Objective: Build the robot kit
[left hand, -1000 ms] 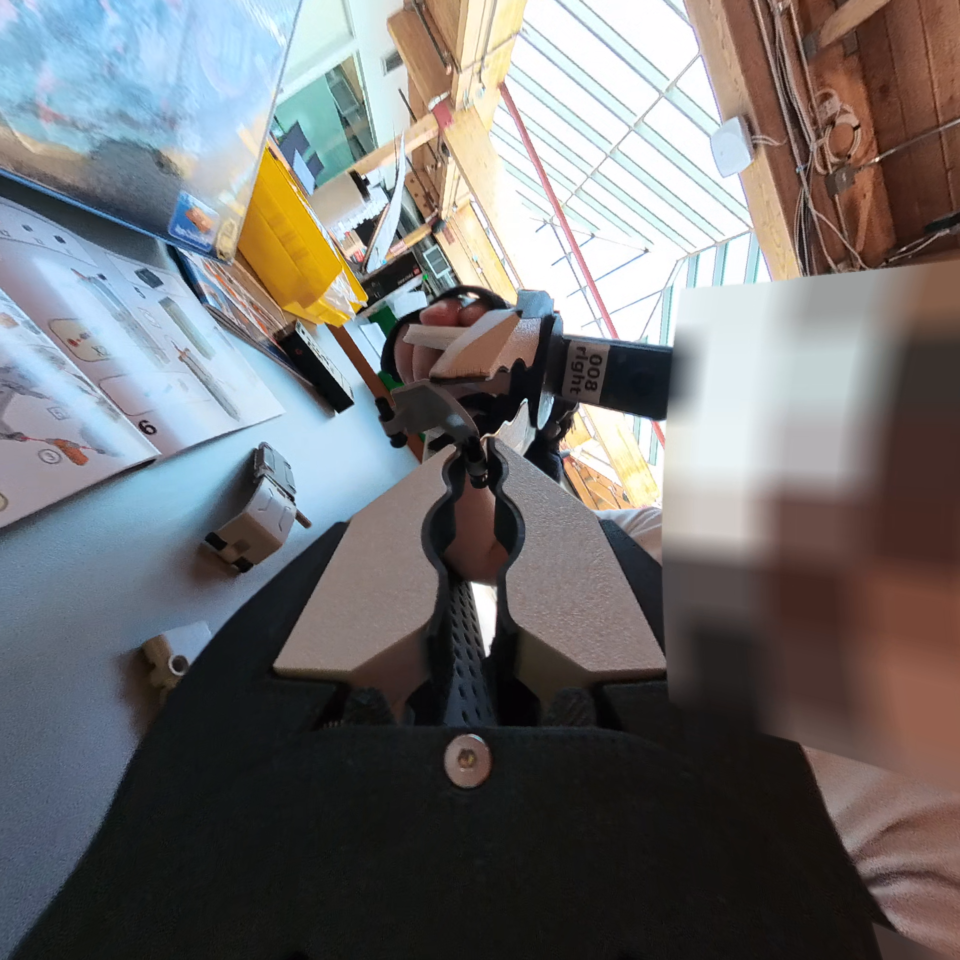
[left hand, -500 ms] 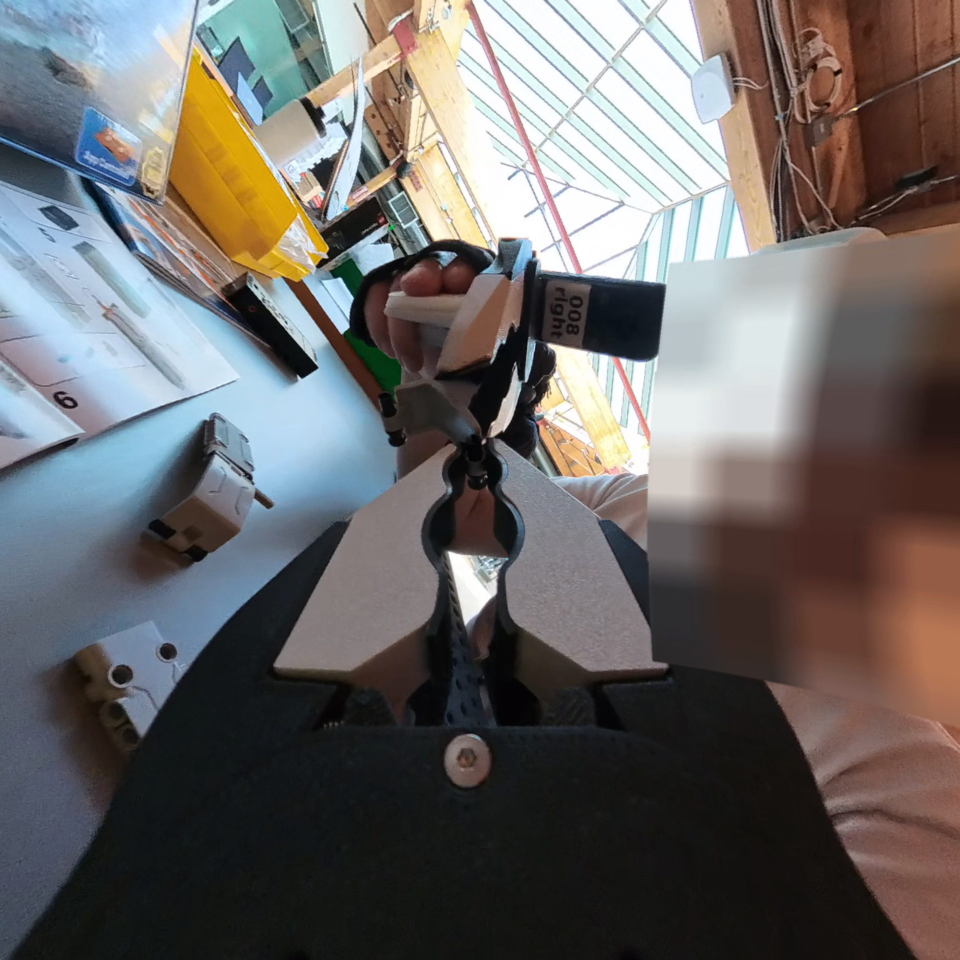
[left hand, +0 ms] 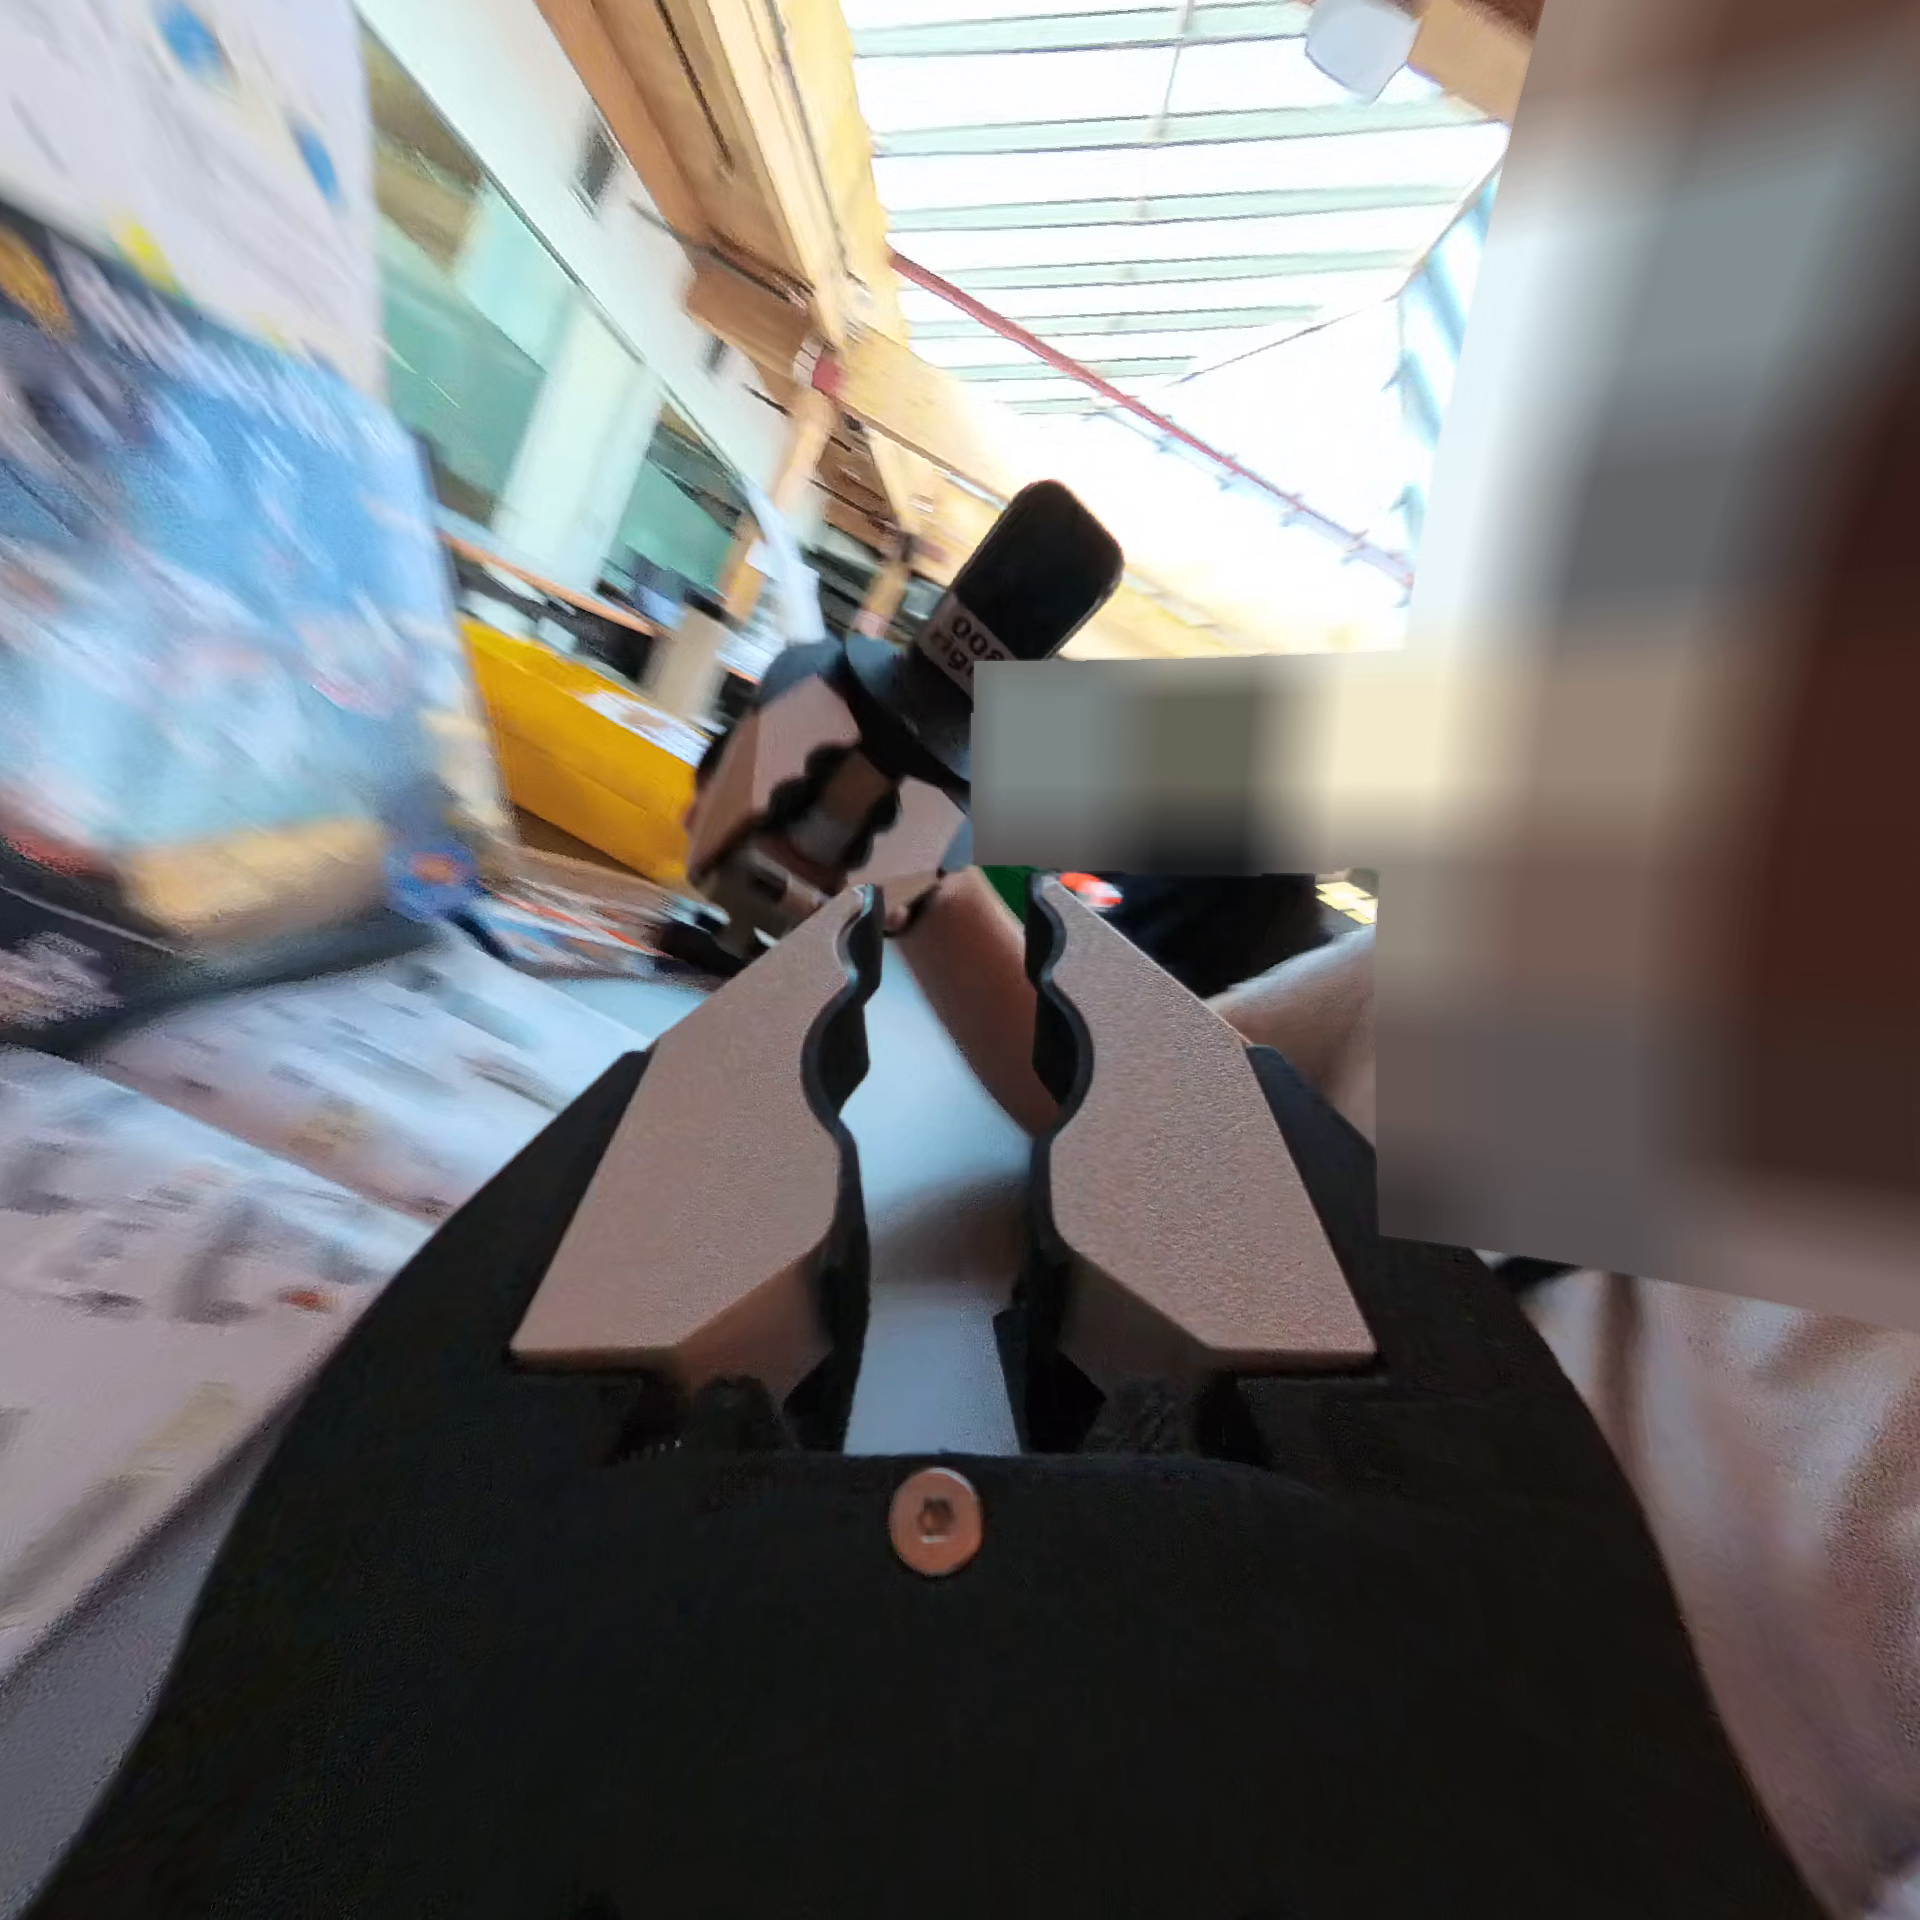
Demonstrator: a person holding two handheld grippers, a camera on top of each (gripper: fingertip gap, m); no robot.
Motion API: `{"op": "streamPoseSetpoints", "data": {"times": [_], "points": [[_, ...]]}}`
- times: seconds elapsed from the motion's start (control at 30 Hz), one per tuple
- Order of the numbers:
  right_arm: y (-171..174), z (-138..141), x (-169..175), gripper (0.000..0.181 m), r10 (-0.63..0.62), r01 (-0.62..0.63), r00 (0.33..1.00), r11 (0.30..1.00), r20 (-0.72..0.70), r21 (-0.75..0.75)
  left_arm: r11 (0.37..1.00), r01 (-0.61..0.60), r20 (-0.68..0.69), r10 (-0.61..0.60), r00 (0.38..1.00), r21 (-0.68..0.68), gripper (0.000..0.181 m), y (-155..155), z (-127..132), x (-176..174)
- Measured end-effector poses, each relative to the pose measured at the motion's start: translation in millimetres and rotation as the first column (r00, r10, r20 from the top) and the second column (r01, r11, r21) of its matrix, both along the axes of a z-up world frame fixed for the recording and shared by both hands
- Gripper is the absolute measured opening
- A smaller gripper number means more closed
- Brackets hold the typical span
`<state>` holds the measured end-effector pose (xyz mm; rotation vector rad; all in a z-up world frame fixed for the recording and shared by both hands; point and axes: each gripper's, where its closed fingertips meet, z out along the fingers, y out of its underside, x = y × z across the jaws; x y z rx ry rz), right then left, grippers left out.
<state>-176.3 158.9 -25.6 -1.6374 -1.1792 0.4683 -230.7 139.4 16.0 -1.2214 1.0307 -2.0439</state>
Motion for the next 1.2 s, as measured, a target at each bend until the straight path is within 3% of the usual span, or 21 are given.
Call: {"op": "streamPoseSetpoints", "data": {"times": [0.03, 0.1, 0.17, 0.3, 0.47, 0.67, 1.2], "points": [[2, -7, 7, 0.024, -0.018, 0.018, 1.0, 0.997, 0.002, -0.069, 0.989, -0.107, 0.036, 0.104, 0.994, 0.101, 0.021, 5, 6, -6], [5, -23, 18, 0.024, -0.042, 0.045, 0.999, 0.983, 0.02, -0.179, 0.93, -0.285, 0.146, 0.256, 0.955, 0.231, 0.014, 12, 19, -21], [8, -33, 24, 0.024, -0.063, 0.07, 0.997, 0.971, 0.036, -0.229, 0.868, -0.417, 0.234, 0.361, 0.903, 0.27, 0.012, 21, 28, -33], [7, -44, 24, 0.024, -0.062, 0.072, 0.997, 0.951, 0.043, -0.3, 0.815, -0.51, 0.296, 0.433, 0.851, 0.273, 0.011, 29, 35, -45], [2, -48, 21, 0.024, -0.02, 0.04, 0.997, 0.956, 0.072, -0.292, 0.856, -0.452, 0.265, 0.389, 0.883, 0.25, 0.013, 27, 29, -37], [-1, -44, 20, 0.024, 0.002, 0.018, 0.997, 0.962, 0.071, -0.271, 0.873, -0.336, 0.102, 0.321, 0.942, 0.354, 0.02, 13, 0, -5], [-4, -37, 8, 0.024, 0.023, -0.013, 0.999, 0.966, 0.035, -0.259, 0.869, -0.257, -0.102, 0.327, 0.939, 0.424, 0.037, 15, -44, 24]]}}
